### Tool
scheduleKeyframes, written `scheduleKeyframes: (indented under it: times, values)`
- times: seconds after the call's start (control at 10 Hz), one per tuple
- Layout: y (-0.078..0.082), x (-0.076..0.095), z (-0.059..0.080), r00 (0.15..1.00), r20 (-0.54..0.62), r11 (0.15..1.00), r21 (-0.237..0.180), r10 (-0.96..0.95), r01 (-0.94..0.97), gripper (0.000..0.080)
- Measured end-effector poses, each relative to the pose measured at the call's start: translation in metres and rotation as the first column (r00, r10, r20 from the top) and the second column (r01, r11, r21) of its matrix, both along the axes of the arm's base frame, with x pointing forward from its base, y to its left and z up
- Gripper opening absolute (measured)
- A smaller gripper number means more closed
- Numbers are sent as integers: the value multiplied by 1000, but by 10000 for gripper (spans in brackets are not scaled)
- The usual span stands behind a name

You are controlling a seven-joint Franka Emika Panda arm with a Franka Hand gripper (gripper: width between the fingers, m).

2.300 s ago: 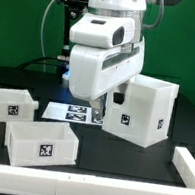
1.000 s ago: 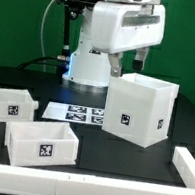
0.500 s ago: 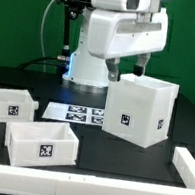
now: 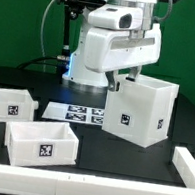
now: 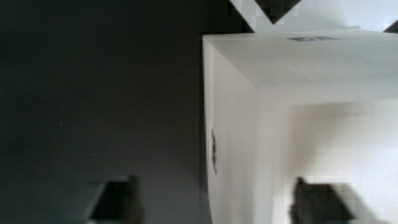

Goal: Assemble drawer

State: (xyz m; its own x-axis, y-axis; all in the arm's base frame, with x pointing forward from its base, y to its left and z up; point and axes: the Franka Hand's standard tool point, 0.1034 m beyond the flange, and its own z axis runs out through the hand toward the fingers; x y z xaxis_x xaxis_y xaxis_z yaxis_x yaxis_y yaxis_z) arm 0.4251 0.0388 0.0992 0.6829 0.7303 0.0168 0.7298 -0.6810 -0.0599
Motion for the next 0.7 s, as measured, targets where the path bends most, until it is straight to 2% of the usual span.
scheduleKeyframes:
  times: [0.1, 0.2, 0.3, 0.4, 0.5, 0.7]
  values:
    - [0, 0, 0, 1000, -1, 1000, 0, 0, 0, 245]
    - [0, 0, 0, 1000, -1, 1000, 0, 0, 0, 245]
    - [0, 0, -1, 1000, -1, 1000, 0, 0, 0, 74]
    - [0, 0, -1, 1000, -1, 1000, 0, 0, 0, 74]
    - [-1, 1, 0, 1000, -1, 1000, 0, 15, -15, 33]
    - [-6, 23, 6, 991, 17, 991, 9, 130, -130, 33]
